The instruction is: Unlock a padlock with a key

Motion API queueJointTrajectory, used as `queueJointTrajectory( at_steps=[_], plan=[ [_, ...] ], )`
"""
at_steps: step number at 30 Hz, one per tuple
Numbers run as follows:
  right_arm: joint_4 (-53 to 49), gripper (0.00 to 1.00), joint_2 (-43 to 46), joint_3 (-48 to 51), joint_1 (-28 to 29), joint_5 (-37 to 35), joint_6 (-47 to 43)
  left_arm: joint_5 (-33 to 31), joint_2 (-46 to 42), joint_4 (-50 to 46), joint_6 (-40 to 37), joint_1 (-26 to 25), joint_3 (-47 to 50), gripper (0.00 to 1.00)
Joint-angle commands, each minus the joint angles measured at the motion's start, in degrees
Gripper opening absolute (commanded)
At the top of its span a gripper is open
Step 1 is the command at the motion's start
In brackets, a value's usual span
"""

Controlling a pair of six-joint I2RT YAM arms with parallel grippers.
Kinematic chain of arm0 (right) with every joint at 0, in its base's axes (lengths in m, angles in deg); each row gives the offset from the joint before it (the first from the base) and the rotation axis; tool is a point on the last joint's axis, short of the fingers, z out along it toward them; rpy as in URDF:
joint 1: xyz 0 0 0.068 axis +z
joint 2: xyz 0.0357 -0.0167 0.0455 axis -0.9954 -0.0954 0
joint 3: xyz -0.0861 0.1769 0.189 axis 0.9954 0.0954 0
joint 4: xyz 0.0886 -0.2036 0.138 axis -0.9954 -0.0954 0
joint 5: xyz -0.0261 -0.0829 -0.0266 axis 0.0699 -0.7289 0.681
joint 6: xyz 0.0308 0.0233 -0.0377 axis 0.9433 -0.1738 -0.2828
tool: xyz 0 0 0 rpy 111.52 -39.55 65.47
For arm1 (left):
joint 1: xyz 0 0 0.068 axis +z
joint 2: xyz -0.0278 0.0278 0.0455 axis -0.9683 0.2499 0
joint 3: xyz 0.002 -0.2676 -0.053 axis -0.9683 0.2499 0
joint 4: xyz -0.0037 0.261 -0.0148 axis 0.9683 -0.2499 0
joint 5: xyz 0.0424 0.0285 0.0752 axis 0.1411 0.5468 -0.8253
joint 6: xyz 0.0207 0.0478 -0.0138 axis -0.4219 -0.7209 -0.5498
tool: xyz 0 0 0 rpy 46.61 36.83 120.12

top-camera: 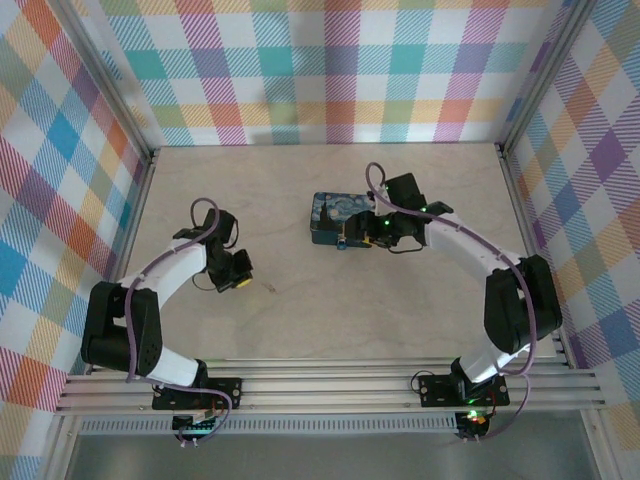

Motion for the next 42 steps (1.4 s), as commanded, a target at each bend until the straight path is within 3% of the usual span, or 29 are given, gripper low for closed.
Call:
queueJointTrajectory(
  at_steps=[1,5,9,14,20,25,35,38,42],
  plan=[
    [0.65,0.60,1.86,-0.39,-0.07,2.41,0.63,-2.01,-0.45,-1.79,0.95,-1.41,-3.05,0.07],
    [0.89,0.60,1.85,0.50,-0.01,2.72,1.24,-3.96,2.34,-3.22,8.41,-5.60,-5.06,0.27],
    [0.77,0.60,1.92,0.79,-0.05,2.99,1.43,-6.36,6.10,-4.60,18.07,-10.86,-6.52,0.34],
    [0.32,0.60,2.47,1.02,-0.05,2.91,1.00,-8.14,10.44,-5.48,22.10,-13.67,-8.97,0.31],
    [0.57,0.60,2.73,2.14,-0.05,2.78,1.30,-9.90,14.34,-6.61,20.62,-13.79,-11.73,0.29],
    [0.49,0.61,2.90,2.01,-0.05,2.53,1.27,-7.43,18.50,-7.40,19.00,-14.02,-13.11,0.29],
    [0.30,0.61,1.97,1.23,-0.05,2.32,1.26,-8.18,19.46,-6.70,18.68,-14.86,-11.49,0.31],
    [0.33,0.61,1.68,1.04,-0.05,2.25,1.45,-7.57,20.23,-5.21,18.01,-14.89,-10.75,0.27],
    [0.66,0.61,1.68,1.37,-0.18,2.11,2.38,-8.39,22.09,-5.56,15.00,-15.39,-11.39,0.10]
  ],
)
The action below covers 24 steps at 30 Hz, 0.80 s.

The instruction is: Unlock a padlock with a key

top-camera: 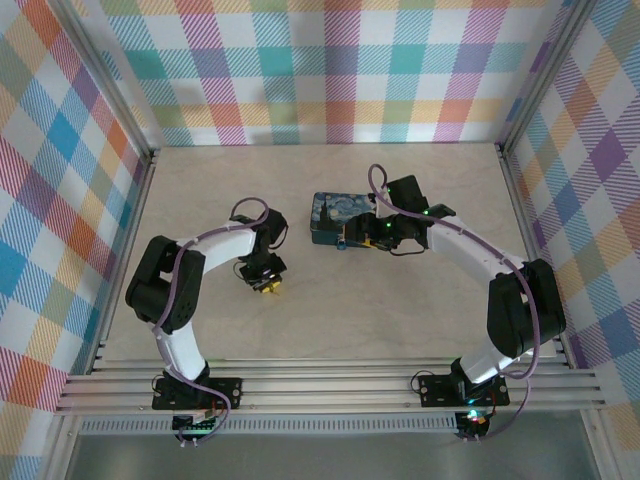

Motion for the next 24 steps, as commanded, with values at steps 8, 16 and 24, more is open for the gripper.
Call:
queueJointTrajectory(
  at_steps=[8,16,24],
  plan=[
    [5.05,0.61,1.79,3.99,-4.93,4.24,6.60,-2.99,-2.96,3.76,-10.65,-2.04,1.27,0.00],
    [5.80,0.61,3.32,4.25,-6.85,5.36,8.10,1.89,-10.10,8.86,-20.56,-2.04,1.06,0.00],
    [8.85,0.60,5.36,3.72,-7.87,10.77,11.90,9.79,-18.57,20.23,-25.39,-2.13,4.52,0.00]
  ],
)
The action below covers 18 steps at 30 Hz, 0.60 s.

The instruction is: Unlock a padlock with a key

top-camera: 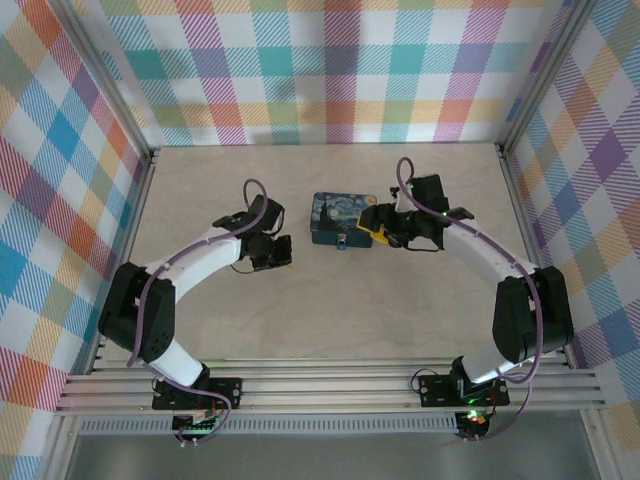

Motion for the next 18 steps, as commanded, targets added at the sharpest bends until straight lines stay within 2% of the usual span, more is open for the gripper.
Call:
queueJointTrajectory(
  at_steps=[1,6,10,18],
  plan=[
    [2.86,0.61,2.75,-0.67,-0.52,4.65,2.57,5.23,-6.36,8.55,-4.80,-0.71,2.25,0.00],
    [2.21,0.61,2.67,-4.74,-0.60,10.10,3.58,10.95,-13.66,17.48,-14.51,-1.83,3.06,0.00],
    [2.82,0.61,2.34,-7.95,-0.52,14.21,5.80,13.33,-15.68,14.57,-21.84,-3.01,-0.81,0.00],
    [1.33,0.55,2.03,-13.53,1.43,18.52,4.73,14.89,-13.55,8.26,-25.72,-5.11,-8.14,0.00]
  ],
)
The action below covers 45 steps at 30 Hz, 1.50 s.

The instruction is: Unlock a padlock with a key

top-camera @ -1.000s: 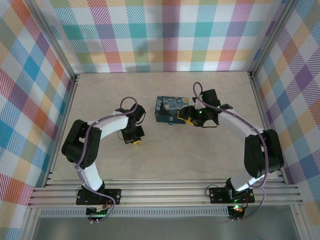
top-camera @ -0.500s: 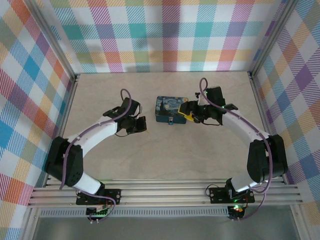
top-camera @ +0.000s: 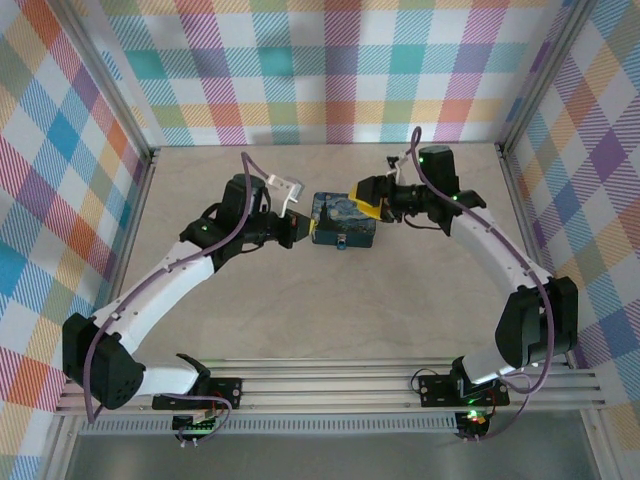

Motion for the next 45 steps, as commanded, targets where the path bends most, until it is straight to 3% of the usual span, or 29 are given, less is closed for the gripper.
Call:
queueJointTrajectory(
  at_steps=[1,9,13,16,21,30,38,41,45],
  plan=[
    [-0.18,0.55,0.11,-2.65,1.46,4.36,-0.65,0.97,1.30,-3.08,-3.67,-1.74,-2.96,0.00],
    [-6.09,0.44,-3.33,-7.28,5.50,6.77,-2.58,-2.95,3.56,-7.78,-4.76,-5.07,-7.78,0.00],
    [-6.21,0.45,-3.98,-7.38,5.69,6.31,-2.12,-3.24,3.22,-6.99,-4.44,-5.60,-7.81,0.00],
    [-6.19,0.53,-4.26,-7.38,5.69,6.12,-1.63,-3.40,2.94,-6.36,-4.16,-5.94,-7.59,0.00],
    [-5.66,0.54,-4.86,-6.56,5.68,5.54,0.96,-4.42,1.90,-3.82,-3.26,-6.46,-6.76,0.00],
    [-1.40,0.45,-5.98,-5.18,5.69,9.17,5.19,-6.10,1.38,-1.25,-2.03,-7.24,-6.56,0.00],
    [-1.09,0.44,-6.31,-4.66,5.69,9.89,5.57,-6.15,1.72,-0.14,-1.15,-7.38,-6.86,0.00],
    [-0.68,0.40,-6.28,-4.83,5.69,10.37,6.05,-6.32,1.88,0.22,-0.97,-7.43,-6.81,0.00],
    [0.32,0.27,-6.11,-4.83,5.69,10.61,6.51,-6.41,2.25,0.23,-0.64,-7.44,-6.76,0.00]
  ],
)
